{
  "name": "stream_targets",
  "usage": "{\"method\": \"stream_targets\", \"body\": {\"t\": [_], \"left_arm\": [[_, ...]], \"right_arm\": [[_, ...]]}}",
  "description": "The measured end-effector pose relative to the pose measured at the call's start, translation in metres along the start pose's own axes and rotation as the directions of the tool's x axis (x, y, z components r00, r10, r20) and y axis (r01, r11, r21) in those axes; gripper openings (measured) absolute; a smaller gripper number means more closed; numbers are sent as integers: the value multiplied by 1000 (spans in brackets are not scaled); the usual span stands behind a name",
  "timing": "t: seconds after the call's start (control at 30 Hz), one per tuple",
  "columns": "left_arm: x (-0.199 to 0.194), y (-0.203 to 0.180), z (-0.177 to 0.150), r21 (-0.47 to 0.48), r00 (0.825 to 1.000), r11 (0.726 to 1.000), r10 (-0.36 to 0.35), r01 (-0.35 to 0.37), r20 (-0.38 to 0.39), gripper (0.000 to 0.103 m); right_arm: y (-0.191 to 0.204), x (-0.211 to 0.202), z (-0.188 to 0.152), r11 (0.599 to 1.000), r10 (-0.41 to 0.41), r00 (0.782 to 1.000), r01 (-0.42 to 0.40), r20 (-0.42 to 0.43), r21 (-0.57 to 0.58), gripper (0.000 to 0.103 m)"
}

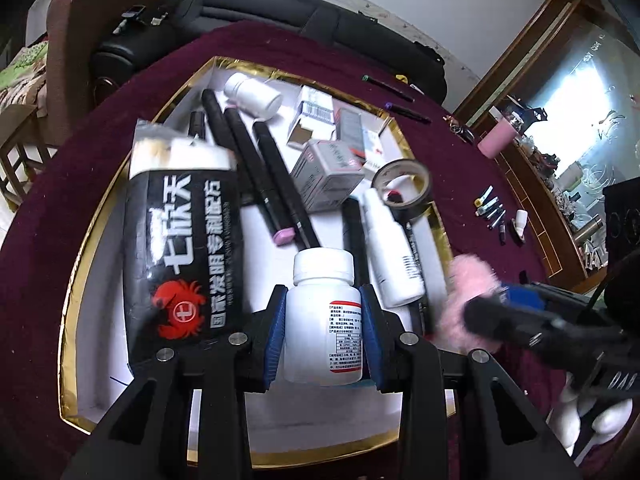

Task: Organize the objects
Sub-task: 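Carry the pill bottle and pink item into the tray and release both, then move the right tool to the black gold-banded lipstick and grasp it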

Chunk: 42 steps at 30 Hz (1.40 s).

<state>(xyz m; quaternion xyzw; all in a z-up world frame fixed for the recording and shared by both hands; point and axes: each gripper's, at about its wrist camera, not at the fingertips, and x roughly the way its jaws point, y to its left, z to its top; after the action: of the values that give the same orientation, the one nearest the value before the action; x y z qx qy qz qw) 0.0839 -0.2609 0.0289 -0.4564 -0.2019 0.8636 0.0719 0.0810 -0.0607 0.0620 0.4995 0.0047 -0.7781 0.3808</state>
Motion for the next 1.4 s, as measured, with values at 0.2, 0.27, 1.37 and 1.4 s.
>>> {"method": "stream_targets", "body": {"t": [0.2,0.27,1.37,1.4], "left_arm": [[-2,10,-1,-18,1000,999,-27,27,6,30],[-3,12,0,-22,999,999,-32,32,11,30],[-44,-108,16,152,877,872,-478,466,53,101],[-41,-117,15,166,880,872,-473,461,39,101]], "right_arm": [[5,24,-8,1000,-26,998,25,-63,-11,40],[5,27,-8,999,-32,997,32,-71,-12,40],[-93,-188,-49,857,-515,726,439,455,269,103],[-105,-202,-55,855,-518,706,430,483,289,103]]}}
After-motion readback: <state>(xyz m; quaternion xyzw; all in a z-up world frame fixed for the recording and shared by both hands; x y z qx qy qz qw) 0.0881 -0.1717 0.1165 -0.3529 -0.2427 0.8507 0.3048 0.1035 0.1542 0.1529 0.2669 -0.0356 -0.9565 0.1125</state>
